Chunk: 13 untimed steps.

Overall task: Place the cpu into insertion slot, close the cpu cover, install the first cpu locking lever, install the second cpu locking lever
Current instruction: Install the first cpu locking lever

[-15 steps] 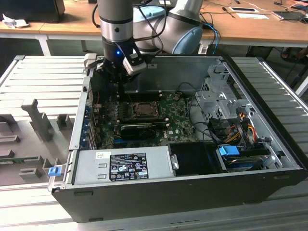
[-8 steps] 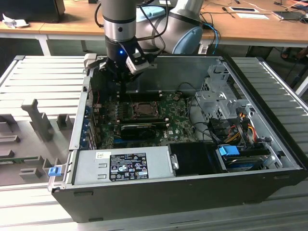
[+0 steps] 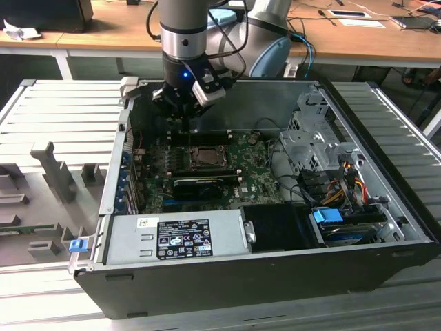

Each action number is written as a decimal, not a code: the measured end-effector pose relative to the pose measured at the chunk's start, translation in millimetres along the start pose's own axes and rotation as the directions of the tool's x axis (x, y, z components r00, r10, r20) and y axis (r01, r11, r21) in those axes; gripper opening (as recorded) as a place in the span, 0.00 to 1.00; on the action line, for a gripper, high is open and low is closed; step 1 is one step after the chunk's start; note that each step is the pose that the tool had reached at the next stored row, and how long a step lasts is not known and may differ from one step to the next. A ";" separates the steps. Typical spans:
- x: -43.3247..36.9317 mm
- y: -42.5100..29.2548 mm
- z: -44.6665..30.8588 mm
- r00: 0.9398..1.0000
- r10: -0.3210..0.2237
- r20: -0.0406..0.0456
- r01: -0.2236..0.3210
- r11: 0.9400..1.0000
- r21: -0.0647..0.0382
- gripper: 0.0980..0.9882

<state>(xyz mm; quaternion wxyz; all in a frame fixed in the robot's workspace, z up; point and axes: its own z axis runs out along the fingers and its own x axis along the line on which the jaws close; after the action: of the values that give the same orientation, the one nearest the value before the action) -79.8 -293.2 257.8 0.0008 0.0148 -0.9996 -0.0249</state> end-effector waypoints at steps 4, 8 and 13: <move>-11.2 -0.3 0.1 1.000 0.000 0.000 0.000 1.000 0.000 0.01; -25.2 -0.6 3.5 1.000 -0.004 0.000 0.004 1.000 -0.001 0.01; -25.3 -3.4 6.8 1.000 -0.004 0.001 0.004 0.999 -0.049 0.01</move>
<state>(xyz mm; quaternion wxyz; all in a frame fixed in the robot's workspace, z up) -54.4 -295.5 250.8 0.0006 0.0168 -0.9986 -0.0493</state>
